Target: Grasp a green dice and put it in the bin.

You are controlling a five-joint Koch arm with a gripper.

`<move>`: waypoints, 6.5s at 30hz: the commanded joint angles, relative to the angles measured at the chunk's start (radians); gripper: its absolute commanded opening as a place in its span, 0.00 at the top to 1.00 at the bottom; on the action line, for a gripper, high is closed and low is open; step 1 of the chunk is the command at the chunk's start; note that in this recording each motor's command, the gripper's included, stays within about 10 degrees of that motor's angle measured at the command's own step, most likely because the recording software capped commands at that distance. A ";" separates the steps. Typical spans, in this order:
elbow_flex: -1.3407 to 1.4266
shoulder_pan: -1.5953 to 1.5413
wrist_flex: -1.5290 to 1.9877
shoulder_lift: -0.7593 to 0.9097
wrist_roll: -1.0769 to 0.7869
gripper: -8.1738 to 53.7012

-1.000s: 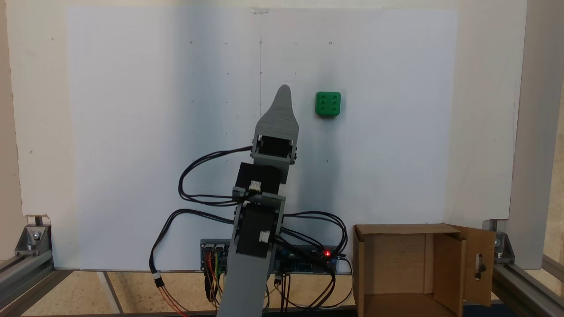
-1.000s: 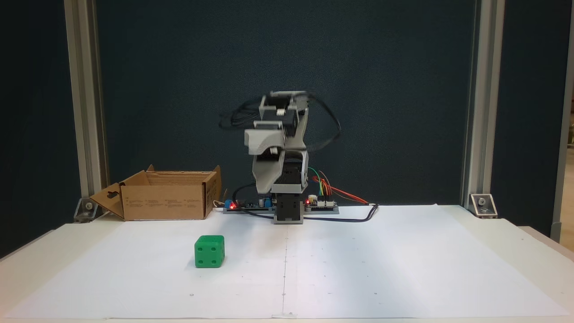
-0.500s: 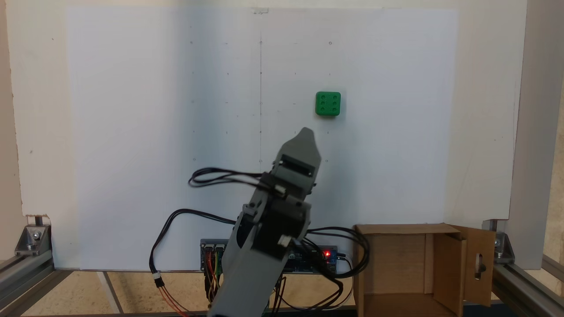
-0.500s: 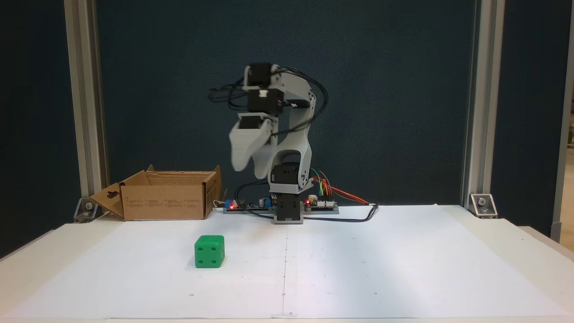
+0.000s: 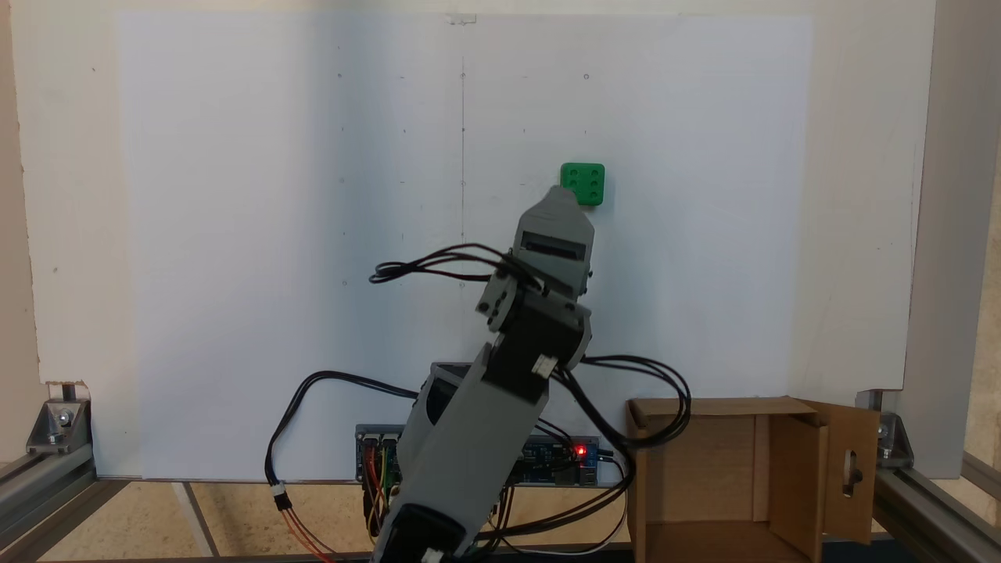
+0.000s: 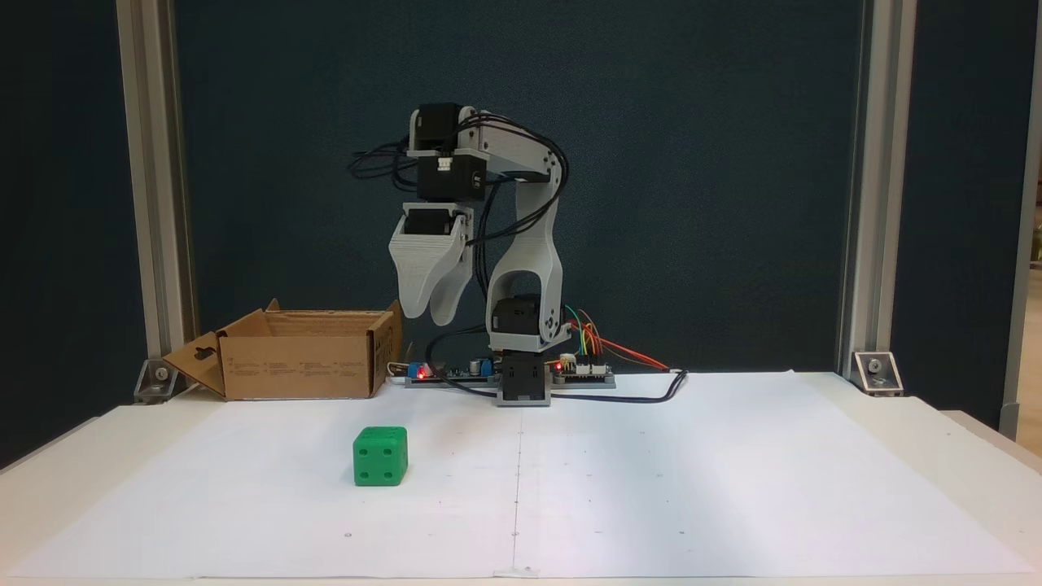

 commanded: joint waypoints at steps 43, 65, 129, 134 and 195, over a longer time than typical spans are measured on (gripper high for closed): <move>-0.265 0.041 -0.057 -0.419 -0.235 0.16; -0.144 0.091 -0.143 -0.463 -0.235 0.16; -0.038 0.046 -0.357 -0.546 -0.232 0.19; -0.038 0.048 -0.371 -0.548 -0.232 0.19; -0.008 0.063 -0.442 -0.560 -0.232 0.59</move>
